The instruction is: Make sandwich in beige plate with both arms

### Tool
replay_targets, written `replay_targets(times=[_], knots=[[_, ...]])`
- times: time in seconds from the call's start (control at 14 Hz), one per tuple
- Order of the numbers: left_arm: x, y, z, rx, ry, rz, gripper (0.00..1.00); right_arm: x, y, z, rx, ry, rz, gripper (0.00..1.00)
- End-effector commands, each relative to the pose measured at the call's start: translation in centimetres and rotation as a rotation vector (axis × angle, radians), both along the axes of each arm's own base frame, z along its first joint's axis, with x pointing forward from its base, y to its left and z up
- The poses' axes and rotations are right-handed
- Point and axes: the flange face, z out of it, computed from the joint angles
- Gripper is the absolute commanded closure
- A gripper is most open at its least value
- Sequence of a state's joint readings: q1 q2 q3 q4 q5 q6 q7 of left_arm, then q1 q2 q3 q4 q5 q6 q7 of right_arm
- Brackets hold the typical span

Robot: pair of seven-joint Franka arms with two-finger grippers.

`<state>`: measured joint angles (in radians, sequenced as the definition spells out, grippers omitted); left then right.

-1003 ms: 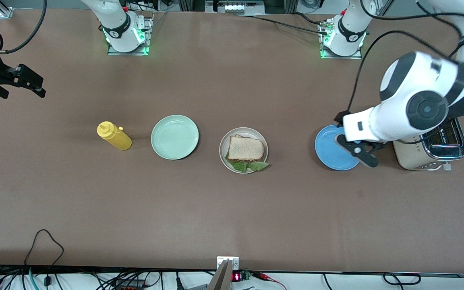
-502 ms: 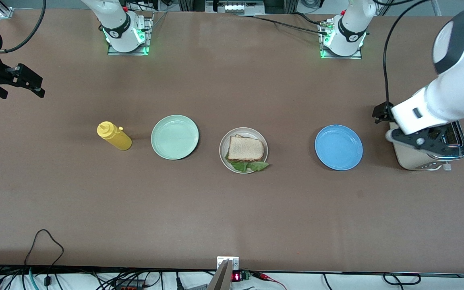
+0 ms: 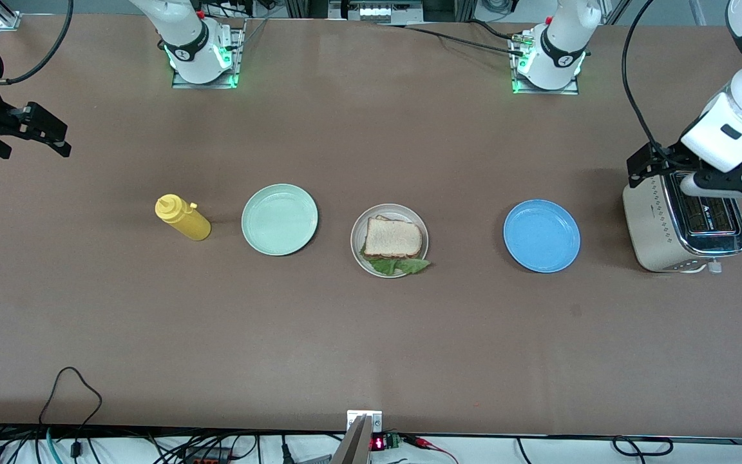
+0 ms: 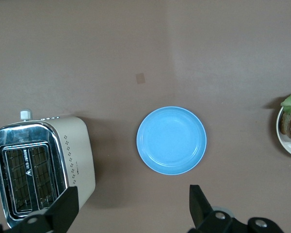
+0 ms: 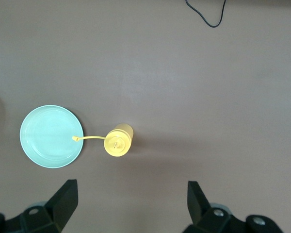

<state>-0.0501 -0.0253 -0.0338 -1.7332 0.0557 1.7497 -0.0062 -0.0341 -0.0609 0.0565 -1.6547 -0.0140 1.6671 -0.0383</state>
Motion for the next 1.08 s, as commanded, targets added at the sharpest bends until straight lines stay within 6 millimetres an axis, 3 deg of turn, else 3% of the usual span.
replay_targets(times=[0.0,0.22,1.0], knots=[[-1.1,-0.1,0.3,-0.016,-0.013,-0.115,0.0,0.2,0.5,0.4,0.014,-0.015,-0.003,0.0],[-1.5,0.4,1.3,-0.018,0.022,-0.102,0.0,0.1,0.5,0.6,0.01,-0.02,-0.002,0.0],[-0.3,1.5,1.0,-0.05,0.088,-0.044,0.0,0.0,0.4,0.8,0.015,-0.022,-0.004,0.0]])
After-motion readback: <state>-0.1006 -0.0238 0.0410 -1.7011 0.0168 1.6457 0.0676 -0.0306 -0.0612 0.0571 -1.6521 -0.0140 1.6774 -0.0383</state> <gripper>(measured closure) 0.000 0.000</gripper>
